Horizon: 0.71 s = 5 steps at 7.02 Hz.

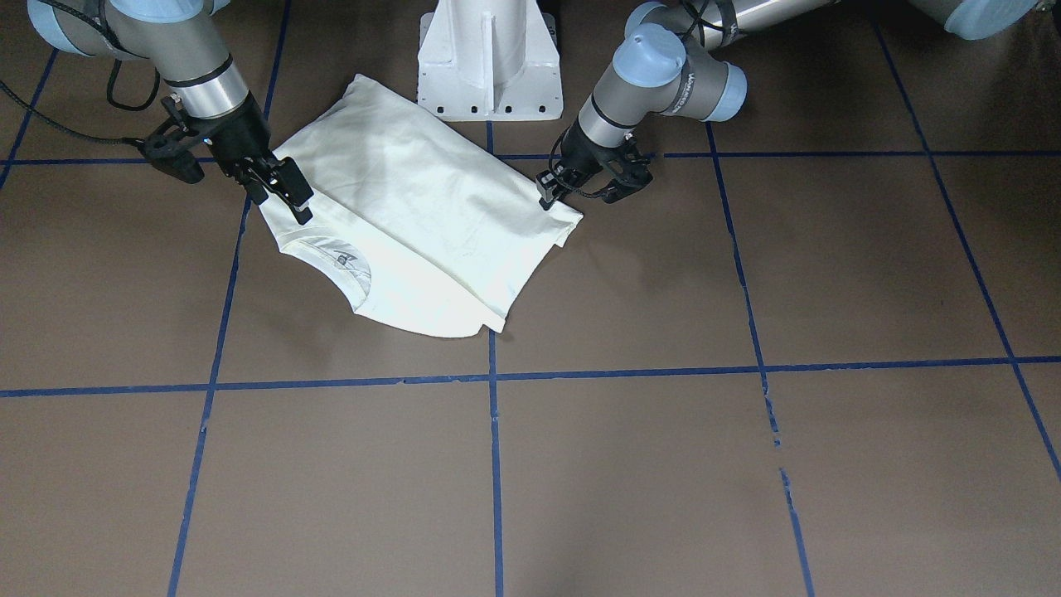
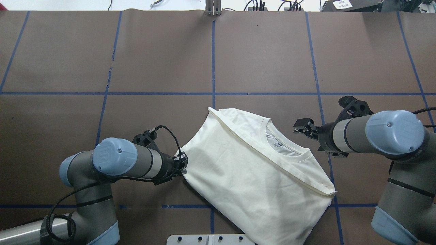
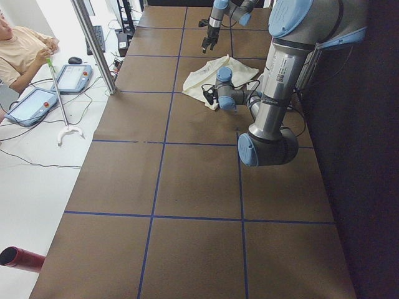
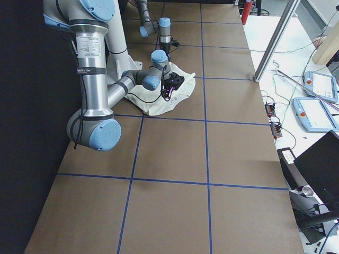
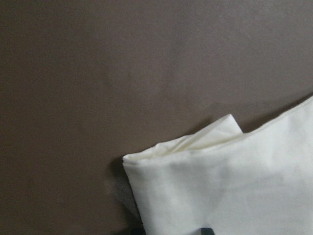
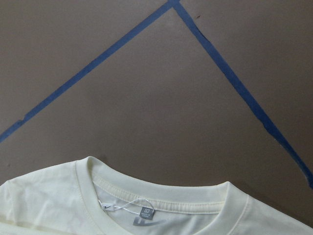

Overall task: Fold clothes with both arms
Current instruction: 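Grasp the folded edge with the left gripper and the collar with the right gripper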

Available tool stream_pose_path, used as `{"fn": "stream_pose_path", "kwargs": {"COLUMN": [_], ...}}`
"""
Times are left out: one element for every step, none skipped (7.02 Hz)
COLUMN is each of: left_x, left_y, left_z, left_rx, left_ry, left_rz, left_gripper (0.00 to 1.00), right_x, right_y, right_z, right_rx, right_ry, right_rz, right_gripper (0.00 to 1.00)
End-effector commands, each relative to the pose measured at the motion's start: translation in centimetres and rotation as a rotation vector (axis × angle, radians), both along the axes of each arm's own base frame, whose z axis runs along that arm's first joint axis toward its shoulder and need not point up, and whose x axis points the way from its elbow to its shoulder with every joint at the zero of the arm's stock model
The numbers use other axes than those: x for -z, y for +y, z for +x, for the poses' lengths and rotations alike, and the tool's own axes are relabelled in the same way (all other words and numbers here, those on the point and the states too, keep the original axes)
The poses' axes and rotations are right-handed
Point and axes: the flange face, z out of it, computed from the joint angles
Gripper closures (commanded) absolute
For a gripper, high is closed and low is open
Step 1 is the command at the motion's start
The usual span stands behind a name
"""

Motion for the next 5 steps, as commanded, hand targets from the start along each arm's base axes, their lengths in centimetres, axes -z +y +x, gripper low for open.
{"fn": "stream_pose_path", "kwargs": {"left_x": [-0.8, 0.5, 1.6, 2.3, 2.3], "left_y": [-4.2, -8.4, -14.5, -19.0, -25.9], "left_z": [-2.1, -4.3, -6.4, -5.4, -4.0], "left_rx": [0.101, 0.111, 0.183, 0.239, 0.29], "left_ry": [-0.097, -0.113, -0.124, -0.125, -0.114], "left_rz": [0.025, 0.151, 0.192, 0.17, 0.195], "left_gripper": [1.0, 1.0, 1.0, 1.0, 1.0], "right_x": [1.8, 3.5, 5.7, 6.7, 7.3], "right_y": [-0.8, -1.3, -1.4, -1.5, -1.4], "right_z": [0.0, -0.2, -0.6, -0.9, -1.0], "right_rx": [-0.031, -0.056, -0.059, -0.058, -0.058], "right_ry": [-0.023, -0.064, -0.122, -0.141, -0.155], "right_rz": [0.034, 0.057, 0.087, 0.093, 0.091], "right_gripper": [0.0, 0.0, 0.0, 0.0, 0.0]}}
